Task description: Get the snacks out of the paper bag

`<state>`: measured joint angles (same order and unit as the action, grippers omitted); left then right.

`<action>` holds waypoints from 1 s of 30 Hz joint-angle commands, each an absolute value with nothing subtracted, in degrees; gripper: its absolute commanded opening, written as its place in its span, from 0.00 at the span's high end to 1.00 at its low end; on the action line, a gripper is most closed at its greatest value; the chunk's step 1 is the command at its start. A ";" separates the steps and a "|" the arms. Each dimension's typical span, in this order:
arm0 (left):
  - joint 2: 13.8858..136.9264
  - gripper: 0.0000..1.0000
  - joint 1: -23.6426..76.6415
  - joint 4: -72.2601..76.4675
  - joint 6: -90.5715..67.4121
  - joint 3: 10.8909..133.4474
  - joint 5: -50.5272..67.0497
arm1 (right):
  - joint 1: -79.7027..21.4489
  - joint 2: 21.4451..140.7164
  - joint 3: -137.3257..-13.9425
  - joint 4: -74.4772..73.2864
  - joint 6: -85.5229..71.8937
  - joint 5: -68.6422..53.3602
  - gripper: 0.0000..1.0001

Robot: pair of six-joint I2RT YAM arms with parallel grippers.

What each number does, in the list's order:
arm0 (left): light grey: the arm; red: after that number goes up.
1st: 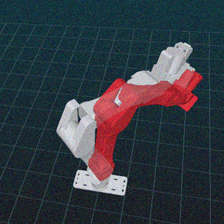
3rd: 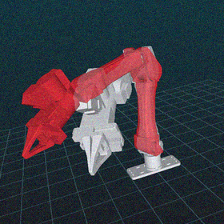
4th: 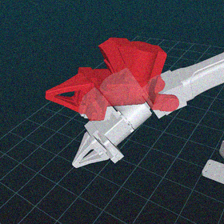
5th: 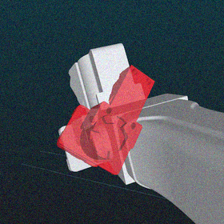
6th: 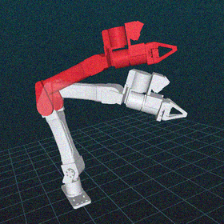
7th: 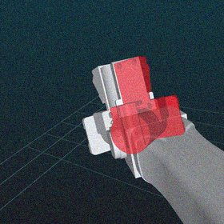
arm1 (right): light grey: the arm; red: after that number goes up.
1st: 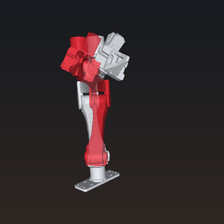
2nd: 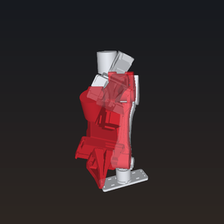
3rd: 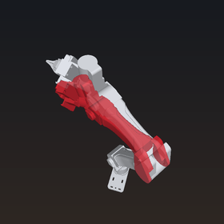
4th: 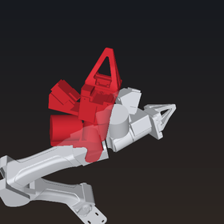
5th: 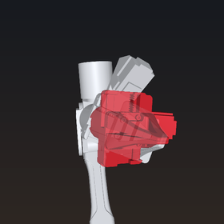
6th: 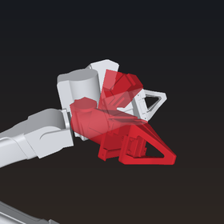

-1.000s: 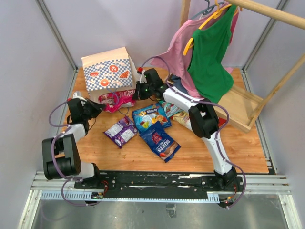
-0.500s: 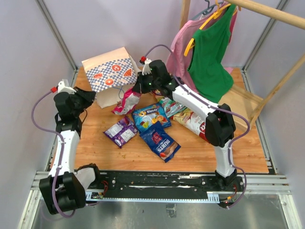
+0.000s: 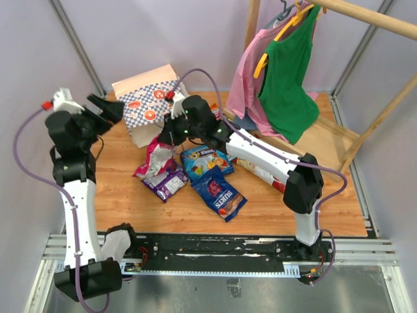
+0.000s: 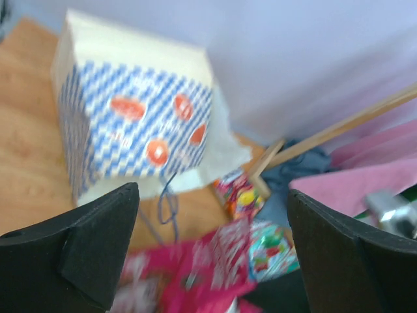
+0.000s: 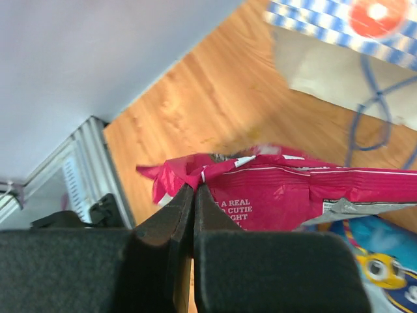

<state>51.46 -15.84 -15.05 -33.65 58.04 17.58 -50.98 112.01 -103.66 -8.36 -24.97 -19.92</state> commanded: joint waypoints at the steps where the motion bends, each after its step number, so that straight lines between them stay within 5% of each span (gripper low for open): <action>1: 55.58 0.00 -17.44 -20.56 -33.06 70.63 24.03 | -56.67 109.82 -108.33 -2.00 -25.18 -18.57 0.99; 8: 62.96 0.00 -19.21 -29.92 -28.52 93.43 17.53 | -59.76 131.12 -139.72 -12.36 -26.82 -31.39 0.99; 17: 60.34 0.00 -19.25 -30.46 -25.25 83.41 16.69 | -58.53 140.10 -133.01 4.20 -35.09 -45.17 0.98; 24: 57.39 0.00 -19.25 -29.46 -24.61 75.97 14.81 | -53.04 139.24 -115.36 15.62 -41.59 -51.66 0.84; 27: 55.85 0.00 -19.25 -28.14 -24.82 72.67 13.98 | -50.70 132.97 -108.14 14.99 -36.95 -49.67 0.67; 30: 55.11 0.00 -19.25 -26.01 -25.36 68.63 14.74 | -48.70 127.65 -106.66 7.15 -29.38 -47.48 0.27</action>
<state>57.28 -18.96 -29.87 -25.74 71.90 14.70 -51.46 139.02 -107.28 8.25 -37.91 -48.45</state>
